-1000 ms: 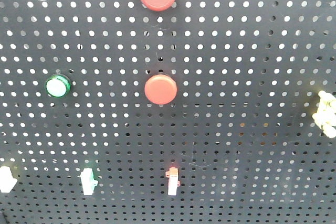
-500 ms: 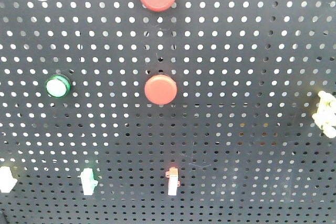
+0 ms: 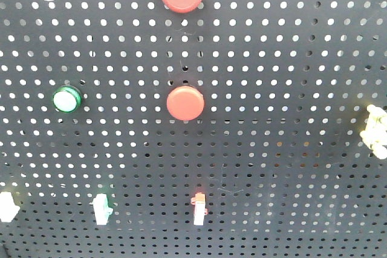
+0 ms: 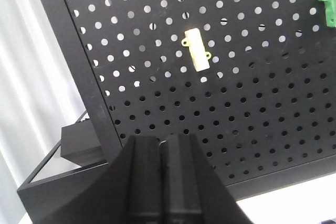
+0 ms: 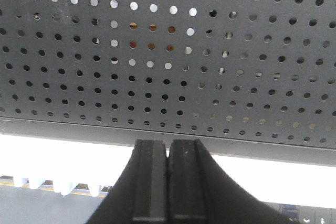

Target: Rotate knob clockwise with right arm

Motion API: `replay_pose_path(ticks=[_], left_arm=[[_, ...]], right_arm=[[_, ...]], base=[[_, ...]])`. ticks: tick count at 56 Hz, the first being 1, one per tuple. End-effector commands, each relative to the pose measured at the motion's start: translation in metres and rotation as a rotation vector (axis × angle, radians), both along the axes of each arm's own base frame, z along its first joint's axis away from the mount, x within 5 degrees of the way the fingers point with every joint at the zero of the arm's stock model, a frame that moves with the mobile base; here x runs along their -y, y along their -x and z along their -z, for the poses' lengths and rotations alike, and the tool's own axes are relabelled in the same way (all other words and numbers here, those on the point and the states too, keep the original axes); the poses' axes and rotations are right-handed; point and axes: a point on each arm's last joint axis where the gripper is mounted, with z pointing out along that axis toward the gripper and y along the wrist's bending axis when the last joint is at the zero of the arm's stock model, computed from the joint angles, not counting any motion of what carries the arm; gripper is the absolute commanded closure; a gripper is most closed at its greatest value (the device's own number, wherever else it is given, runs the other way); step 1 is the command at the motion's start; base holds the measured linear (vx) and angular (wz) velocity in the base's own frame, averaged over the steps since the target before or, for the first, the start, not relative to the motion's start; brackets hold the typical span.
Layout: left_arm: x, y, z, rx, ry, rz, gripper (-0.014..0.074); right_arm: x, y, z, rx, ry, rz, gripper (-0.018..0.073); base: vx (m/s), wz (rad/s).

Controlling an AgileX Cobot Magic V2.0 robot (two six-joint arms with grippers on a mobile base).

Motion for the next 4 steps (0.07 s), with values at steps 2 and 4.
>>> replay_pose_path(ticks=[2,4], left_arm=[[0.0007,0.0007,0.0033,0.058,0.014,0.013,0.0603],[0.0007,0.0007,0.0033,0.058,0.014,0.013,0.0603]], right_arm=[[0.0006,0.0003,-0.0053,0.085,0.007,0.006,0.0567],[0.0006,0.0003,-0.0053,0.084,0.007,0.006,0.0567]], base=[[0.00,0.00],[0.00,0.00]])
